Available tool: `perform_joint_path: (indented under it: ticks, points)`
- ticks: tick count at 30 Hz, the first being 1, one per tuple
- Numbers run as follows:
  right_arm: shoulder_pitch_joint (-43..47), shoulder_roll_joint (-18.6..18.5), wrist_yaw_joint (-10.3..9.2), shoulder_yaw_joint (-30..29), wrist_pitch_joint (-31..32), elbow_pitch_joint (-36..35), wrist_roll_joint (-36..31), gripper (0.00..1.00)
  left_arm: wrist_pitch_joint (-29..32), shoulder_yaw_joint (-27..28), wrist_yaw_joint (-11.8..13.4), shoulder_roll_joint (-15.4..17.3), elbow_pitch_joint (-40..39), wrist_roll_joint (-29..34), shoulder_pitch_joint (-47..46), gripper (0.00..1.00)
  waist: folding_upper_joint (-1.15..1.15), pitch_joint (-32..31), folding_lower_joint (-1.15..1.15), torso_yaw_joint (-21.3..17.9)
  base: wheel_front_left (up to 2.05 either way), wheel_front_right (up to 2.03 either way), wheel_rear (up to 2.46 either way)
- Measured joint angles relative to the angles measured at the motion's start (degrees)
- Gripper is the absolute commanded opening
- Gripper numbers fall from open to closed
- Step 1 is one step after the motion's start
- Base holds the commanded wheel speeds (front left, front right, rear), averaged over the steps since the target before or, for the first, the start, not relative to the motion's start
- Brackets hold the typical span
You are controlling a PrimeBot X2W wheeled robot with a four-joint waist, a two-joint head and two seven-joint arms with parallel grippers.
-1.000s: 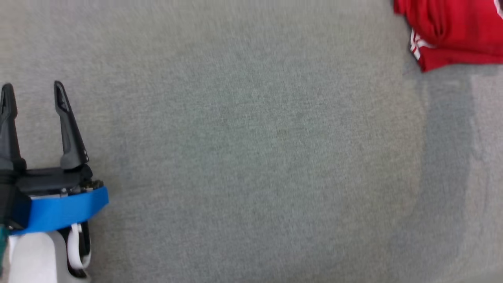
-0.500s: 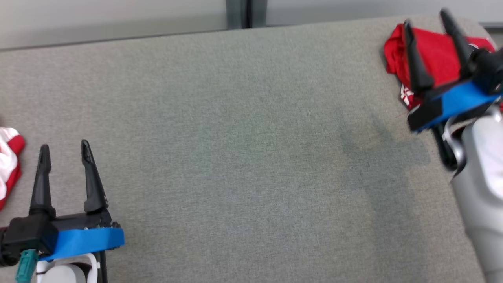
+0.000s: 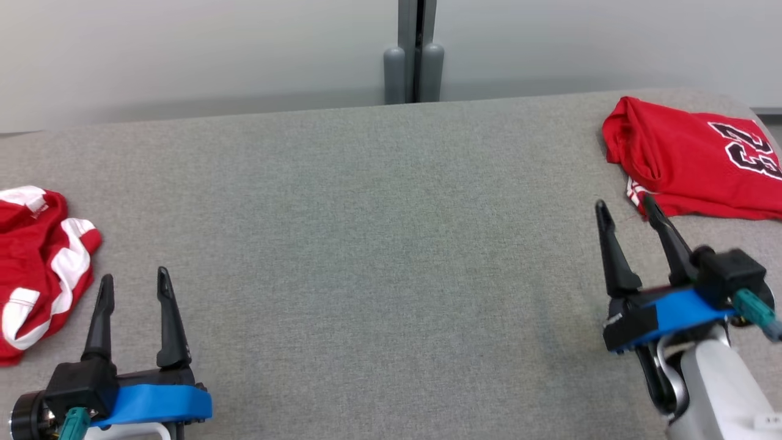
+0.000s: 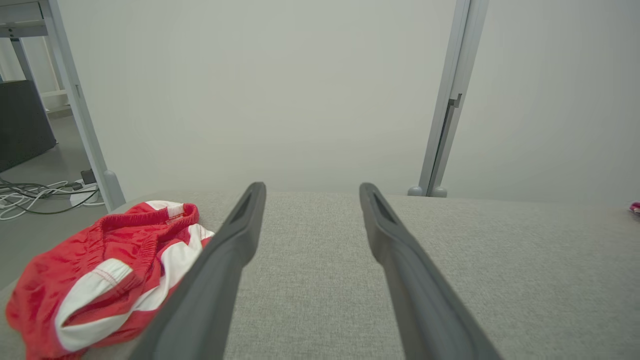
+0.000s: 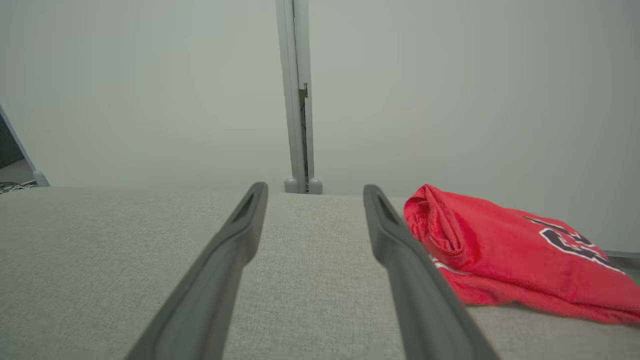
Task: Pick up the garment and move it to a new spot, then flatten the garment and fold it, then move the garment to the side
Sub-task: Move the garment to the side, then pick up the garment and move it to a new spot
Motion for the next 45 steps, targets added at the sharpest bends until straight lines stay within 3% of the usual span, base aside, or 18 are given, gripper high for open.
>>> perform_joint_path:
  ticks: [16,34,45]
  points:
    - [13.1,5.03,0.0,-3.1,0.0,-4.67,-3.36,1.0,-0.01,-0.51,-1.12,-0.55,5.22,0.56,0.29,1.0,0.01,-3.62,0.0,2.58,0.0,0.0,0.0]
    - [14.16,6.04,0.0,-3.52,0.0,-4.78,-4.01,1.0,-0.01,-0.21,-1.56,-0.8,6.11,1.02,0.28,1.0,0.02,-4.09,0.0,3.18,0.0,0.0,0.0]
    - [14.4,6.24,0.0,-2.1,0.0,-4.0,-4.09,1.0,-0.01,0.49,-1.45,-0.68,6.55,1.25,0.18,1.0,0.02,-3.93,0.0,6.9,0.0,0.0,0.0]
